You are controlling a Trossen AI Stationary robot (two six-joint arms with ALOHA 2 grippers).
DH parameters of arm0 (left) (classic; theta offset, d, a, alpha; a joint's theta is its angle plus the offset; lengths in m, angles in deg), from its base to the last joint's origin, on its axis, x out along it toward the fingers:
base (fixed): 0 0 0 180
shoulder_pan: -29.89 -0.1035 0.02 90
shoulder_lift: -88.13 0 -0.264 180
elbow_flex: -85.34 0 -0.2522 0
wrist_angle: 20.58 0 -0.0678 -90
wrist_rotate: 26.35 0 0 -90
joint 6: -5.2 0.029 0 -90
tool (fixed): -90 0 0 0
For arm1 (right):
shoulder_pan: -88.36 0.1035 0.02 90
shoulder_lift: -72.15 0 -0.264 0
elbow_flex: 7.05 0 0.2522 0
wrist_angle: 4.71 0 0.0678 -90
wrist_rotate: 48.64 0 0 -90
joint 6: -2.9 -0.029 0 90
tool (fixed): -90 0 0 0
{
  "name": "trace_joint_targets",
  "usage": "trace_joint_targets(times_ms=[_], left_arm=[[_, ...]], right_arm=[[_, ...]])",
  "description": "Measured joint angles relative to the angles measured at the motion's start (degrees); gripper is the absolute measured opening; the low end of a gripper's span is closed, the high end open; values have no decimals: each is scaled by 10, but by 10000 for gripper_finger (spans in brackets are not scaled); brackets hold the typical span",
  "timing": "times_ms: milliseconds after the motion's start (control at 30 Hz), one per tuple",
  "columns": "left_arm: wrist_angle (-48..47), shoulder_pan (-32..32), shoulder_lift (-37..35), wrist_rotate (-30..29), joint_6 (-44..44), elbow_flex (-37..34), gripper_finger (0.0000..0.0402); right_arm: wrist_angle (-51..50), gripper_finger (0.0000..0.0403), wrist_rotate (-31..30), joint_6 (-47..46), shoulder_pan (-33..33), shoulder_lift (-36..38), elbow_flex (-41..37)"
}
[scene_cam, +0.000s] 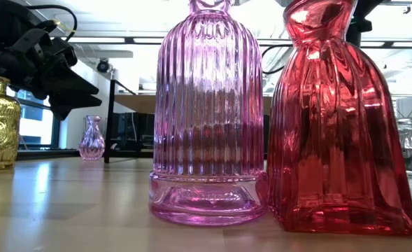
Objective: Sort vases onto shelf
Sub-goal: Put the top right transparent vase on the shelf
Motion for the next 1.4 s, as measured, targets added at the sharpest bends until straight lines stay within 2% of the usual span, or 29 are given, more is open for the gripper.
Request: trace_joint_targets(times_ms=[233,533,633,800,1100,1233,1400], left_arm=[[0,0,0,0,0,0,147],[0,0,0,0,0,0,147],[0,0,0,0,0,0,147],[0,0,0,0,0,0,147],[0,0,0,0,0,0,147],[0,0,0,0,0,0,147],[0,0,0,0,0,0,147]], right_arm=[[12,222,0,-1,0,-6,-4],[13,211,-7,0,0,-53,-1],[19,185,-19,0,0,-50,-1],[17,119,-34,0,0,-43,-3],[11,27,-32,-2,0,-41,-1],[6,7,-35,-3,0,-37,-1],[-9,11,-35,-8,0,-25,-3]])
